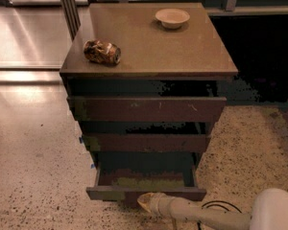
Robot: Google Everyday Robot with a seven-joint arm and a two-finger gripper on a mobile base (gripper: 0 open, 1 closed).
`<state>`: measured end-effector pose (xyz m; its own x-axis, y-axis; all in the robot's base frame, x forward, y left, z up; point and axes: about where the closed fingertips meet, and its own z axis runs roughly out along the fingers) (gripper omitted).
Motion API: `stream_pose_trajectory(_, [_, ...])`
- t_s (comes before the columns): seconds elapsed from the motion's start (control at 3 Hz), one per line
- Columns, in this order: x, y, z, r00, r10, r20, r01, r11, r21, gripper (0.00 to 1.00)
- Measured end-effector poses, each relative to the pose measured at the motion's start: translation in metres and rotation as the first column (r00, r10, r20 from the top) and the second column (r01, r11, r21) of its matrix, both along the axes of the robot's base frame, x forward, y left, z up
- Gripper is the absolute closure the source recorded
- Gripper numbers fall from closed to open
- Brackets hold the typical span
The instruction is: Close bottom drawer
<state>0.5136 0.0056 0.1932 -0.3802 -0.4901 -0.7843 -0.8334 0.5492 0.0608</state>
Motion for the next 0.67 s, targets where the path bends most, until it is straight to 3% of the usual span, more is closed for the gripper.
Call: stream_pose_trajectory(0.67, [0.060, -0.020, 0.008, 0.9944, -0.092, 0.053, 0.091, 0.996, 0.010, 1.00])
